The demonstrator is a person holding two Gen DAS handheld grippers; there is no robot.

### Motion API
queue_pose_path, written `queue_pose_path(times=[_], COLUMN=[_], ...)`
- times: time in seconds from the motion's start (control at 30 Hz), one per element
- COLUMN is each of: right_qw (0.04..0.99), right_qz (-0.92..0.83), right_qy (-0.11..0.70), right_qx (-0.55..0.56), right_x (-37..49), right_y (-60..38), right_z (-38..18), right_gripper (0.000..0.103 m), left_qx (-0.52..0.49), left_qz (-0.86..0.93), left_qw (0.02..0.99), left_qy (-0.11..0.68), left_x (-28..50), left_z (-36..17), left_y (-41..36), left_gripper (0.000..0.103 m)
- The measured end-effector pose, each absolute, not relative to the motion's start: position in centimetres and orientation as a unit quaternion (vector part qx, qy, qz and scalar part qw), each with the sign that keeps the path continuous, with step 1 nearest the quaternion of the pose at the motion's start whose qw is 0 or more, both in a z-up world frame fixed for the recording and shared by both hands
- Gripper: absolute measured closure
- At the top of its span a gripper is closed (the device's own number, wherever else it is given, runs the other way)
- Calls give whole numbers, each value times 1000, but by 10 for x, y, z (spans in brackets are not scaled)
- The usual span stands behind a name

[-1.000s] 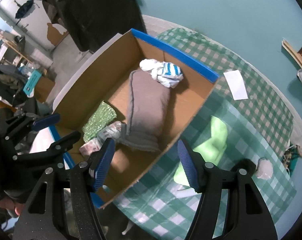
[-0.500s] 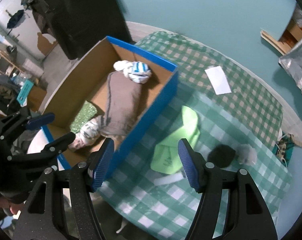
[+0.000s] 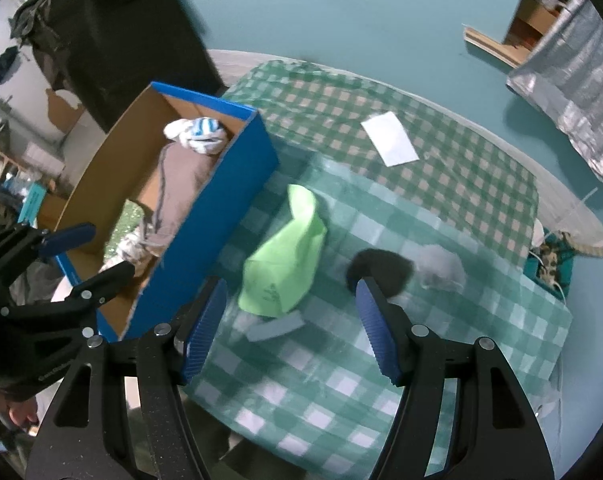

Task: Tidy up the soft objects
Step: 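Move both tools back over the green cloth and grey sock on the table, then grasp the grey sock with the right tool while the left tool grasps the light-green cloth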

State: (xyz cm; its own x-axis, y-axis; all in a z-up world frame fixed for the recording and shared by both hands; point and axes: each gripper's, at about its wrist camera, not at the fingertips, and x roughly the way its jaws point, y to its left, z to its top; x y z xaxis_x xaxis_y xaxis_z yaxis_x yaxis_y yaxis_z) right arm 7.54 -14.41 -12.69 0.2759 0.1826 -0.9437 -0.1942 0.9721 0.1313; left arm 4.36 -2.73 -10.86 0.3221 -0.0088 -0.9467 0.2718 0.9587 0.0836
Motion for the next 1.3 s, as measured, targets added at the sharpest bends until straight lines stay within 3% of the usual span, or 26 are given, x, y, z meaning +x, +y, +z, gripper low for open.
queue_pose_path(times=[0.73,1.3], right_qw=[793,779], right_qz=[49,21], right_qy=[606,625], right_qx=[24,44], right_x=[58,93], right_y=[-242,-282], right_z=[-145,-190], right_gripper=[35,35], left_qx=[145,181], left_qz=[-143,-143], left_qw=[787,756], left_qy=[583,613], left_x=[59,82], left_z=[-132,-184], left_y=[-107,-139], left_gripper=[41,40])
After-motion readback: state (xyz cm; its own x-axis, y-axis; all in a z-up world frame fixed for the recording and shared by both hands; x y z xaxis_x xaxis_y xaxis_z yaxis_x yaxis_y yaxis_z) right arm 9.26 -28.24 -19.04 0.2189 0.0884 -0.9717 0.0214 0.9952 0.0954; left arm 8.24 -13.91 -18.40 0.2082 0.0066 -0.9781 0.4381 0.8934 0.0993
